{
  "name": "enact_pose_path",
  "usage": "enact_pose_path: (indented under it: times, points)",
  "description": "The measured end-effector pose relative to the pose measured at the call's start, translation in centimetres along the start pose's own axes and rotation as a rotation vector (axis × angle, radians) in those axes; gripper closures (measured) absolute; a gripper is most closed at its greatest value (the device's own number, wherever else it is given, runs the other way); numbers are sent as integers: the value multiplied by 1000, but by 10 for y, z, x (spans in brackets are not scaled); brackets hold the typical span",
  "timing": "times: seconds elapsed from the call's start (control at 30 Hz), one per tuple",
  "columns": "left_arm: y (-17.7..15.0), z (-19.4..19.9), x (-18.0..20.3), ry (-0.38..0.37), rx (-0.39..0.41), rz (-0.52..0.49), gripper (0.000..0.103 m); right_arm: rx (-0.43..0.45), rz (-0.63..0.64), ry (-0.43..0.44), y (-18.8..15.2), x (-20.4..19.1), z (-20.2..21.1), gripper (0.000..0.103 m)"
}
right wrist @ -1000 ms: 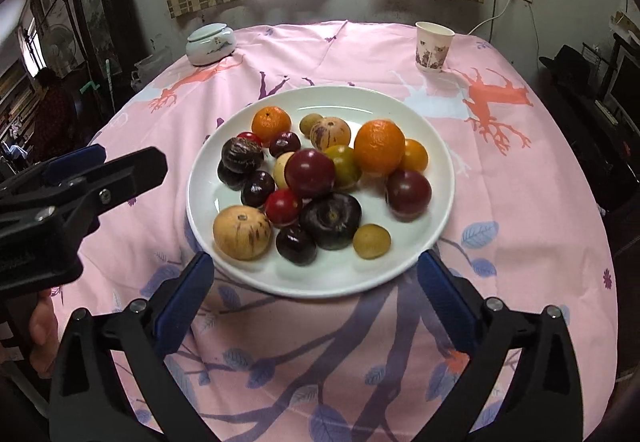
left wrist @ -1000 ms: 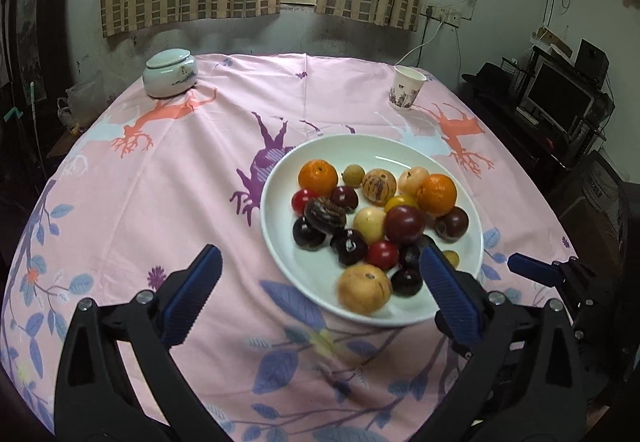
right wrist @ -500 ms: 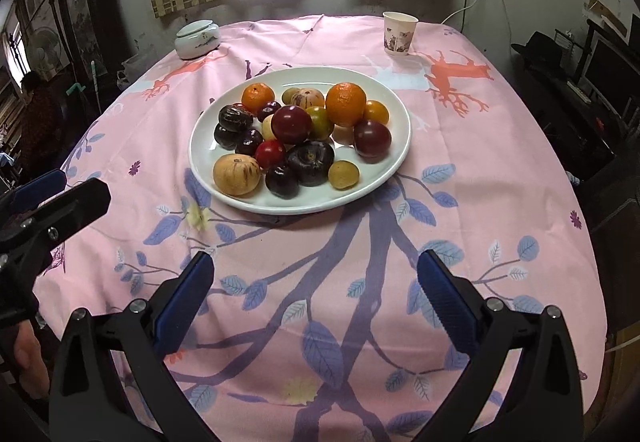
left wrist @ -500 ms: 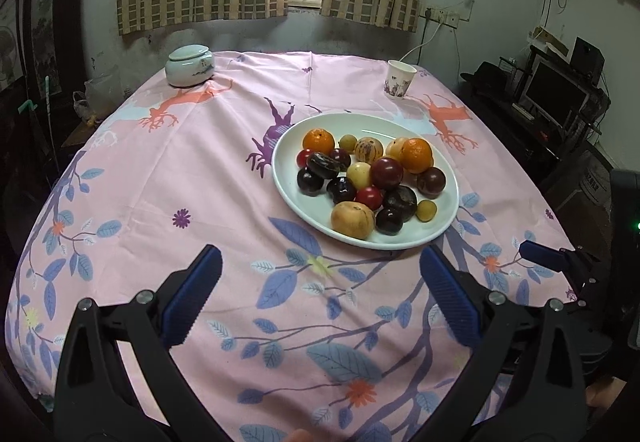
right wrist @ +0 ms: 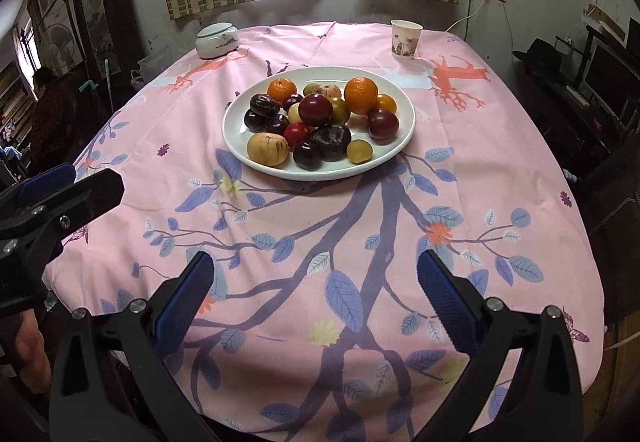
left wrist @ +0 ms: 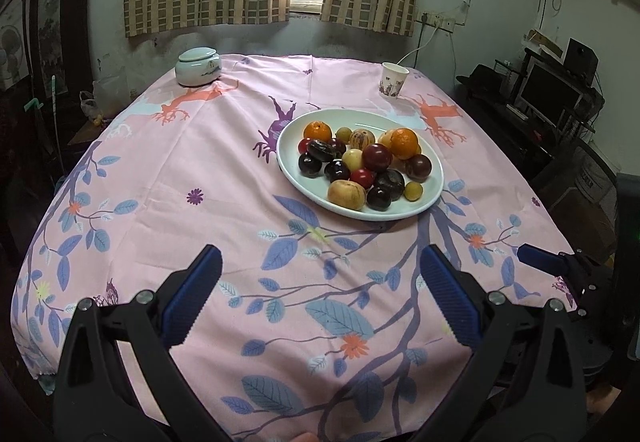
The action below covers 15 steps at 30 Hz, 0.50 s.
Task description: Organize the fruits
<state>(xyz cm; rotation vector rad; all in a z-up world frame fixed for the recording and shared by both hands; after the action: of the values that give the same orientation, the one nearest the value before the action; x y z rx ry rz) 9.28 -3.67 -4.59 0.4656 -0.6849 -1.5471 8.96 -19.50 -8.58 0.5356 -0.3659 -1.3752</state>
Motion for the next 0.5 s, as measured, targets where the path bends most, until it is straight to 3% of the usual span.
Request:
enact_pose_path:
  times: [0.4, 0.5]
  points:
    - [0, -2, 8, 28, 4, -50, 2, 9, -13, -4, 1, 6, 5, 1]
    - [-1, -6, 7, 3, -20, -35, 2, 8, -15, -4, 1, 7, 4, 1]
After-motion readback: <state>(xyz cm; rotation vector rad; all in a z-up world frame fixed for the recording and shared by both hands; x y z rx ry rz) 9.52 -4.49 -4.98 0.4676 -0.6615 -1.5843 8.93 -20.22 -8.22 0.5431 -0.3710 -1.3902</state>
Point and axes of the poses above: each gripper's, at about its wrist camera, not at the fingertips, and z roughly against the way its jaws point, x to its right, y to its top, the point moved 7 cm from there along -z, roughly the way its jaws point, and after that the axes turned 6 degrees about -x, right-handed, at the moved point
